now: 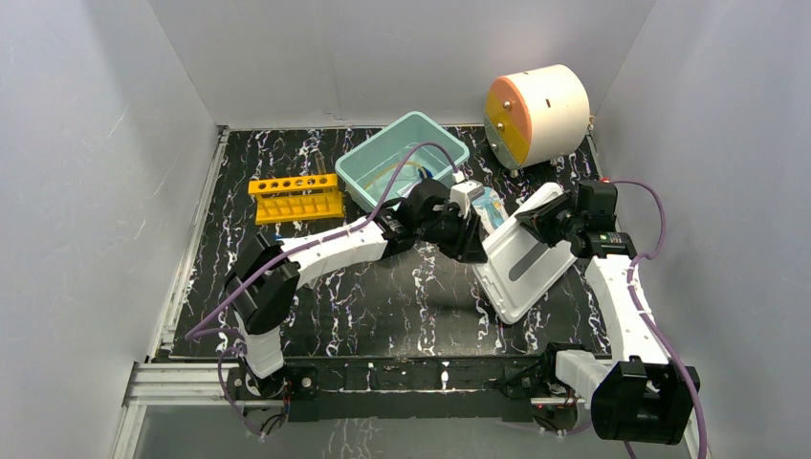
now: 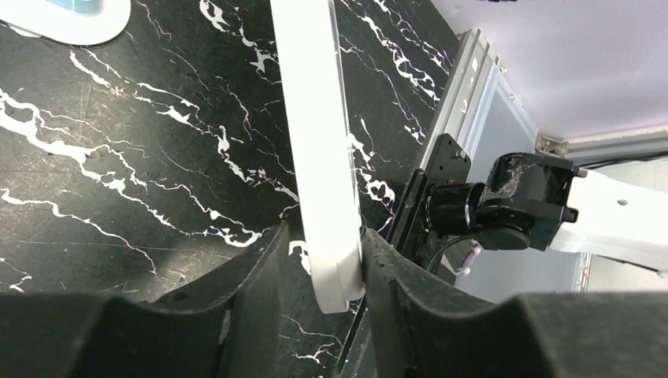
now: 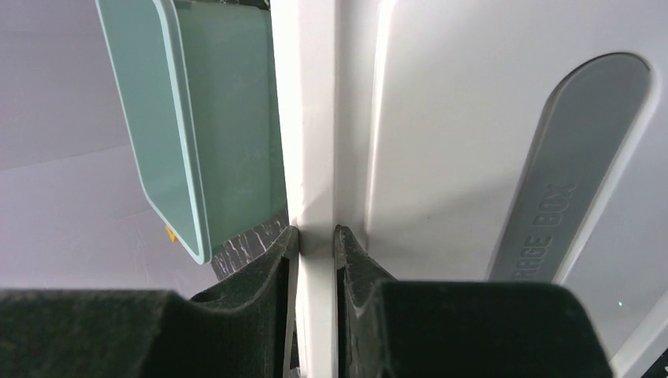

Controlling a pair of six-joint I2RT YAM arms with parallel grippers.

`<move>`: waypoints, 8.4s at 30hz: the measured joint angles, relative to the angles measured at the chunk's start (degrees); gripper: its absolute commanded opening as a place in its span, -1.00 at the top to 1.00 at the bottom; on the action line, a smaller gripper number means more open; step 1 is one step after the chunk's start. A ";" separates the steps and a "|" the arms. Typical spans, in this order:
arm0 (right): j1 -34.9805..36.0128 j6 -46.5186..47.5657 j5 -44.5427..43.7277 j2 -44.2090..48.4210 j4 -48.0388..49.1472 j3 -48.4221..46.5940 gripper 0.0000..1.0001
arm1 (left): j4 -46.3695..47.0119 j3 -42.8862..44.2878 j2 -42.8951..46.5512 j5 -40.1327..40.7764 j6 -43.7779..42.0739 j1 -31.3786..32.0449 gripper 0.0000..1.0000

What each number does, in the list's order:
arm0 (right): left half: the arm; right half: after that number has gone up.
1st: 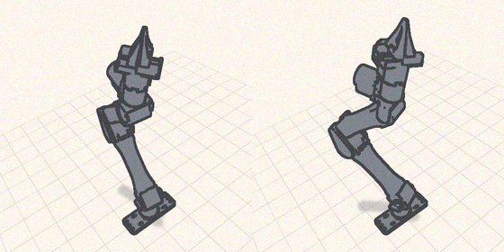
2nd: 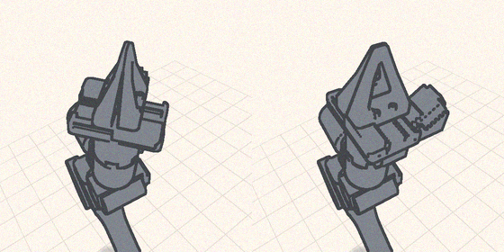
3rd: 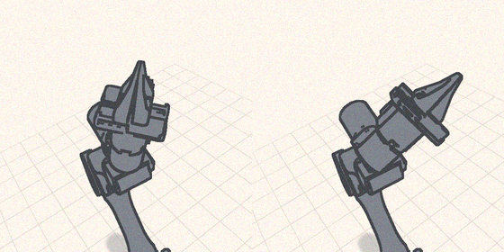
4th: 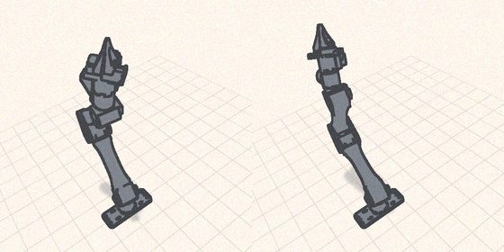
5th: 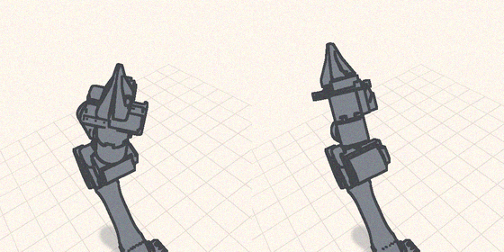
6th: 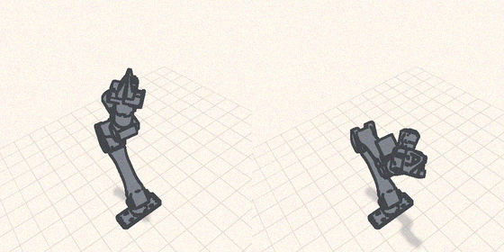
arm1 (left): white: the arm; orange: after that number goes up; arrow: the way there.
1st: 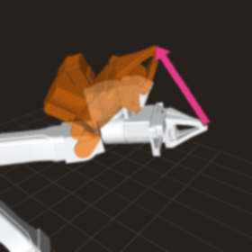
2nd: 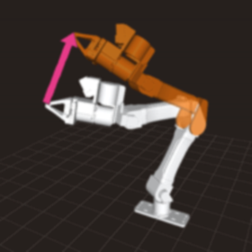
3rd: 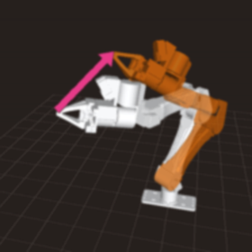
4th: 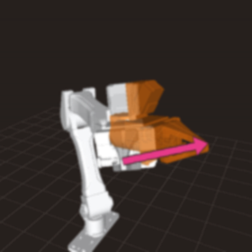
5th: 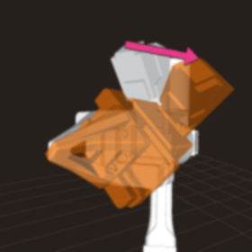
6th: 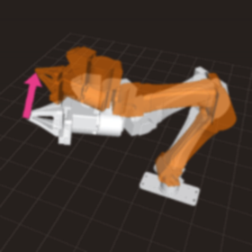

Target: Organize the chemistry lab equipment

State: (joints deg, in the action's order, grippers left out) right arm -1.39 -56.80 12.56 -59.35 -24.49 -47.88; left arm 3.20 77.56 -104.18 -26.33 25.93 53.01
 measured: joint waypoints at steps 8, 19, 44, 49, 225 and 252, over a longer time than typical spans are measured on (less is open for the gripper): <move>-0.11 -0.92 0.15 0.00 1.07 0.00 0.61 | -1.14 1.33 -0.33 -0.94 1.51 -0.55 1.00; -0.07 1.79 1.51 0.00 3.67 -0.04 -0.59 | -1.68 1.66 -0.28 -0.44 0.85 -0.96 1.00; 0.11 15.13 5.64 -1.38 5.73 -10.67 -0.74 | -5.09 0.76 19.21 -14.29 7.26 -23.19 1.00; 0.11 9.68 8.55 -1.40 9.18 -9.44 -0.74 | -1.38 0.59 19.76 -16.39 13.16 -27.43 1.00; 19.28 11.15 -16.98 -42.21 10.43 -33.81 -0.43 | -17.53 -4.57 9.05 0.07 17.97 -41.57 -0.81; 20.68 30.32 -27.52 -52.81 5.27 -49.03 -0.37 | -21.44 -4.55 11.15 2.69 10.88 -41.57 -0.77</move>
State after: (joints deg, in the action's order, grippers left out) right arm 19.29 -26.48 -14.96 -112.16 -19.22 -96.90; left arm -18.24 73.01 -93.03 -23.64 36.82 11.44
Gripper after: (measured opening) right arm 0.684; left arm 0.869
